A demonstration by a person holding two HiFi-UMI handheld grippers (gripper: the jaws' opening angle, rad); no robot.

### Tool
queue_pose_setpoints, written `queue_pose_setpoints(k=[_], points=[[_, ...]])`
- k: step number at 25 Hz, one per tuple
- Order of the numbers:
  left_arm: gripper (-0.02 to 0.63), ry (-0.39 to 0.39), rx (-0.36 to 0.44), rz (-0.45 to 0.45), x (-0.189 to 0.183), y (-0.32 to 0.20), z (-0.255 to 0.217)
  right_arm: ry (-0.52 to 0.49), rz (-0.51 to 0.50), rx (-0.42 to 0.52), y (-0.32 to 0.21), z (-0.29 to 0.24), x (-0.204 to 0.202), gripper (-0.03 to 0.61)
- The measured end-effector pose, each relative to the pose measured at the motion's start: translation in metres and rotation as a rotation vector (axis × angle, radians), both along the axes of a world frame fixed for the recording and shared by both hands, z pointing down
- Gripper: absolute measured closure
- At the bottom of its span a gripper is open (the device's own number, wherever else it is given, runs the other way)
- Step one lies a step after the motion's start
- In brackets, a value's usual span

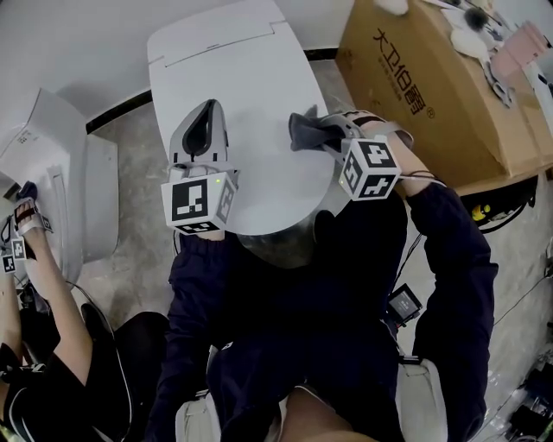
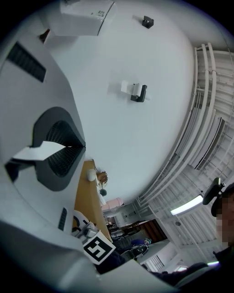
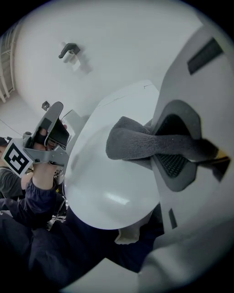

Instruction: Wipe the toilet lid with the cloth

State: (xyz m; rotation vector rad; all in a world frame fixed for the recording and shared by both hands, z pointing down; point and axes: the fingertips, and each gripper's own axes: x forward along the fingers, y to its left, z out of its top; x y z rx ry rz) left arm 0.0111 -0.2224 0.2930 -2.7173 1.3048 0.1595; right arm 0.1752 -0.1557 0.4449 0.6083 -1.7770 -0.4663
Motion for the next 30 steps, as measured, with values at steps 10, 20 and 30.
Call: queue_pose_setpoints(k=[10,20,30], points=[[0.598,-0.001,0.006,-0.012,-0.002,0.0,-0.001,-0.066,0.001,0.065,-0.046,-0.035,0.001,0.509],[0.598,-0.035,-0.003,-0.065,-0.005,-0.008,0.003,0.05,0.065,0.401,-0.203,-0.071,0.016,0.509],[0.598,-0.07,-0.033,-0.153,-0.021,-0.021,0.009,0.137,-0.025,0.391,-0.308,-0.04,-0.034,0.509]])
